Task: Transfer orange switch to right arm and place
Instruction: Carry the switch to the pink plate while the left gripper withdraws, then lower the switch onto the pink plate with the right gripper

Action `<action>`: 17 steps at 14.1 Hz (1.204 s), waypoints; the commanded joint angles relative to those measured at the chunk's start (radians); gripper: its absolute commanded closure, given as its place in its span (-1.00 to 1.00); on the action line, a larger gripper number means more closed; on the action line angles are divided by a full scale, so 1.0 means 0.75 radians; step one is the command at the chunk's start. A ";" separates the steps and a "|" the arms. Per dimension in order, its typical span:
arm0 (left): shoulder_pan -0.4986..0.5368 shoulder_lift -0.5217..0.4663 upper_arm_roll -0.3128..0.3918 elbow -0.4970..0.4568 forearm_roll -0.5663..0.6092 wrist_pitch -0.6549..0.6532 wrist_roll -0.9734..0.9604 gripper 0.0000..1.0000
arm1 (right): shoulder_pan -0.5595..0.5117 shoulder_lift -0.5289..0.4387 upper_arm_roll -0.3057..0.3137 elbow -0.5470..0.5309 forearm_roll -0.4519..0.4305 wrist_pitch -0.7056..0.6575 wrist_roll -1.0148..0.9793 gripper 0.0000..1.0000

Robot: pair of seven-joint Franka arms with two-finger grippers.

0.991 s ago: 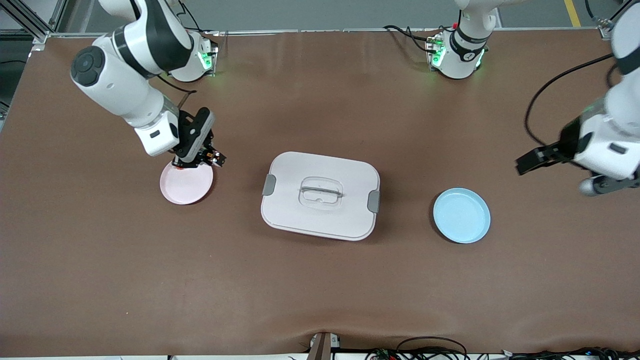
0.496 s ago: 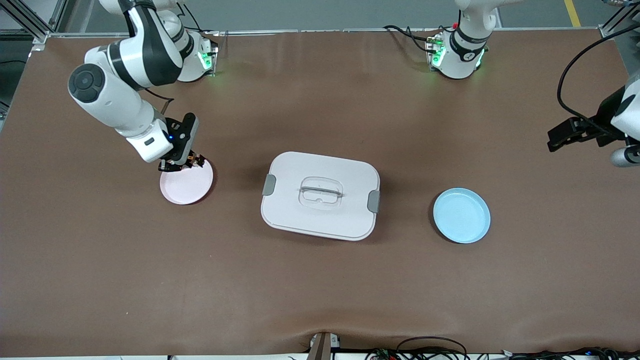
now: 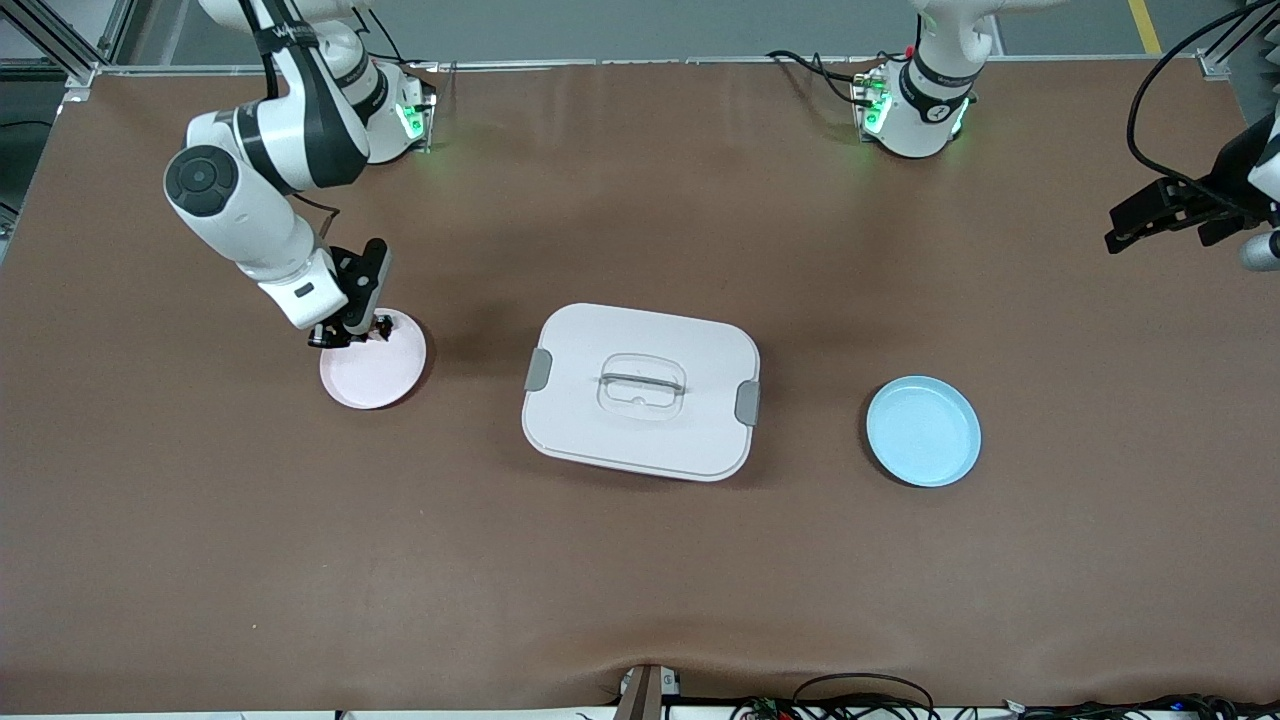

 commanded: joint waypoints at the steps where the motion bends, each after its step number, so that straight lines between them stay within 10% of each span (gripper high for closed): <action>1: -0.013 -0.028 0.012 -0.039 -0.016 0.029 0.022 -1.00 | -0.040 0.075 0.017 -0.006 -0.064 0.090 -0.016 1.00; 17: 0.014 -0.036 -0.007 -0.041 -0.018 0.096 -0.007 -1.00 | -0.122 0.349 0.017 -0.113 -0.074 0.515 -0.095 1.00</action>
